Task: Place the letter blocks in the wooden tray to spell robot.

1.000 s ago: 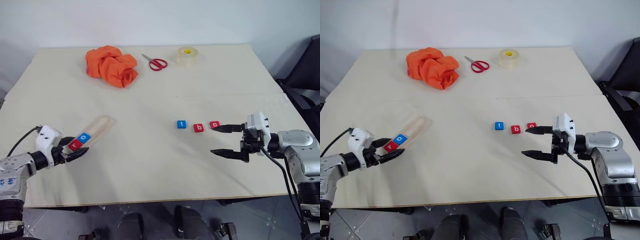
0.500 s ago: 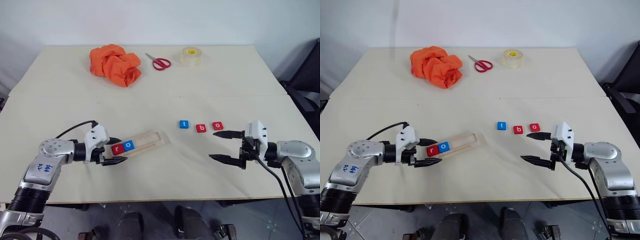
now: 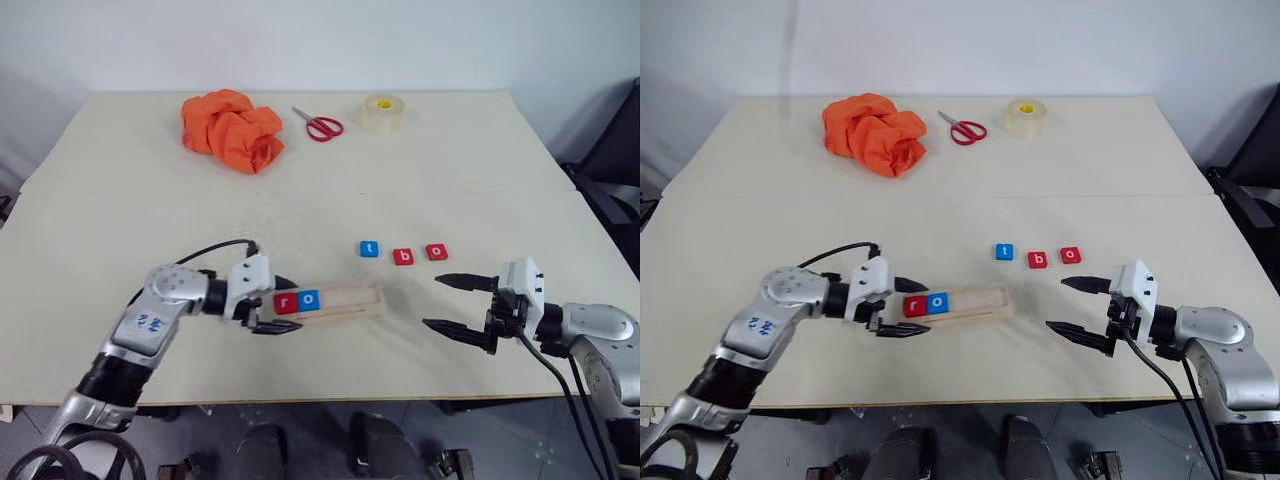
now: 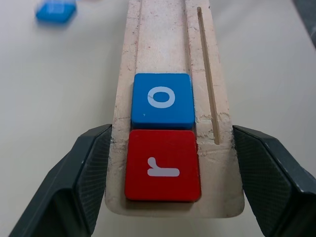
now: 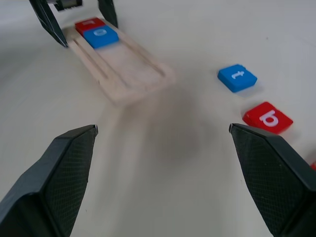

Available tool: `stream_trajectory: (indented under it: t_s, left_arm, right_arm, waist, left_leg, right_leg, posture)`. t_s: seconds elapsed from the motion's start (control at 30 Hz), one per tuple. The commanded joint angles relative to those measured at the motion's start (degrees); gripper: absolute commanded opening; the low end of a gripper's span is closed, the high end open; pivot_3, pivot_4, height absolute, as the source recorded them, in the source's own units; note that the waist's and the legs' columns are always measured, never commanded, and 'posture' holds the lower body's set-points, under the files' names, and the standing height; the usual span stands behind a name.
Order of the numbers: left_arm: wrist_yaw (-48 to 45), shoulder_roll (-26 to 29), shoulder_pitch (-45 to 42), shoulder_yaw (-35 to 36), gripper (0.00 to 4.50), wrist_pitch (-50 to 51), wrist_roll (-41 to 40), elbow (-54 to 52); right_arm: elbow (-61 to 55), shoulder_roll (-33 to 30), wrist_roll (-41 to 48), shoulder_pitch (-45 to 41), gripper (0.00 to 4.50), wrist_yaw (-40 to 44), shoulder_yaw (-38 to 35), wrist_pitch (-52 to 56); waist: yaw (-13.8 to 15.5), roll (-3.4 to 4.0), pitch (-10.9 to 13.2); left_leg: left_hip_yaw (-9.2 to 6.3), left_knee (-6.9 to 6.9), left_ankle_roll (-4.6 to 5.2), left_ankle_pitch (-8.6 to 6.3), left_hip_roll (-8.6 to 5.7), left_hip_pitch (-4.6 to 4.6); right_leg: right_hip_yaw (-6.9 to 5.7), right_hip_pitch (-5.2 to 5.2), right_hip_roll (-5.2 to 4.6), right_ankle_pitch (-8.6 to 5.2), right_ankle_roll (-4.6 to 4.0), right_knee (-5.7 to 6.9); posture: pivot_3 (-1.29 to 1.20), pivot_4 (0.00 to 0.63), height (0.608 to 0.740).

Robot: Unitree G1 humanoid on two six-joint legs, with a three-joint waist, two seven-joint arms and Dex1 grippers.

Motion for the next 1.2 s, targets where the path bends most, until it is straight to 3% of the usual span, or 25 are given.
stream_trajectory:
  t_s: [0.03, 0.33, 0.43, 0.63, 0.93, 1.07, 1.2]
  left_arm:
    - [-0.8, -0.7, -1.1, -1.1, 3.41, -1.9, 1.4, 0.9]
    - [-1.0, -2.4, -1.7, -2.8, 3.41, -2.9, 3.7, 2.2]
    - [-0.8, -2.1, -1.0, -3.0, 4.41, -3.7, 4.4, 1.8]
    - [-0.5, -1.4, 0.0, -1.7, 4.46, -3.2, 4.0, -0.2]
    - [-3.6, 3.6, 3.5, 12.0, 4.46, -1.4, -8.3, -5.9]
    - [-8.3, 4.3, 6.3, 18.1, 4.46, -7.6, -12.2, -0.3]
    - [-13.6, 2.6, 7.6, 19.9, 4.46, -14.1, -14.6, 5.4]
  right_arm:
    - [-2.7, -0.1, 1.4, 1.6, 4.5, -1.1, -2.4, 0.2]
    - [-5.5, -0.3, 2.3, 4.3, 4.5, -3.1, -4.0, 0.8]
    - [-5.8, -0.3, 2.3, 4.1, 4.5, -3.5, -3.9, 1.1]
    - [-5.0, -0.7, 2.3, 2.9, 4.5, -3.2, -3.8, 1.0]
    - [-3.6, -0.2, 4.4, 0.8, 4.5, -7.9, -5.6, 7.3]
    - [-2.6, 3.4, 1.7, -1.2, 4.5, -16.6, -5.6, 8.9]
    - [-4.3, 5.3, 2.2, -1.5, 4.5, -20.5, -5.8, 10.6]
  waist:
    - [-0.2, 0.0, 0.0]
    - [0.0, -0.01, 0.0]
    - [0.0, -0.01, 0.0]
    - [0.0, -0.01, 0.0]
    - [-0.1, -0.01, 0.0]
    - [-0.2, -0.01, 0.0]
    - [-0.2, -0.01, 0.0]
  left_leg:
    - [0.01, 0.0, 0.01, -0.01, 0.0, 0.0]
    - [0.01, 0.08, 0.02, -0.02, 0.01, 0.0]
    - [0.01, 0.07, 0.02, -0.02, 0.01, 0.0]
    - [0.01, 0.07, 0.03, -0.02, 0.01, 0.0]
    - [0.01, 0.07, 0.03, -0.02, 0.04, 0.01]
    - [0.02, 0.09, 0.03, -0.02, 0.04, 0.01]
    - [0.04, 0.07, 0.02, -0.02, 0.04, 0.0]
  right_leg:
    - [0.02, -0.01, 0.02, 0.0, 0.0, 0.0]
    - [0.05, 0.0, 0.04, 0.02, 0.03, 0.0]
    - [0.05, 0.0, 0.04, 0.02, 0.03, 0.0]
    - [0.06, 0.0, 0.04, 0.02, 0.03, 0.0]
    - [0.07, -0.01, 0.03, 0.01, 0.02, 0.04]
    - [0.07, 0.0, 0.03, 0.01, 0.02, 0.04]
    - [0.06, -0.04, 0.04, 0.0, 0.0, 0.04]
  posture:
    - [0.0, 0.15, 0.74]
    - [0.0, 0.15, 0.74]
    - [0.0, 0.15, 0.74]
    - [0.0, 0.15, 0.74]
    - [0.0, 0.15, 0.74]
    - [0.0, 0.15, 0.74]
    - [0.0, 0.15, 0.74]
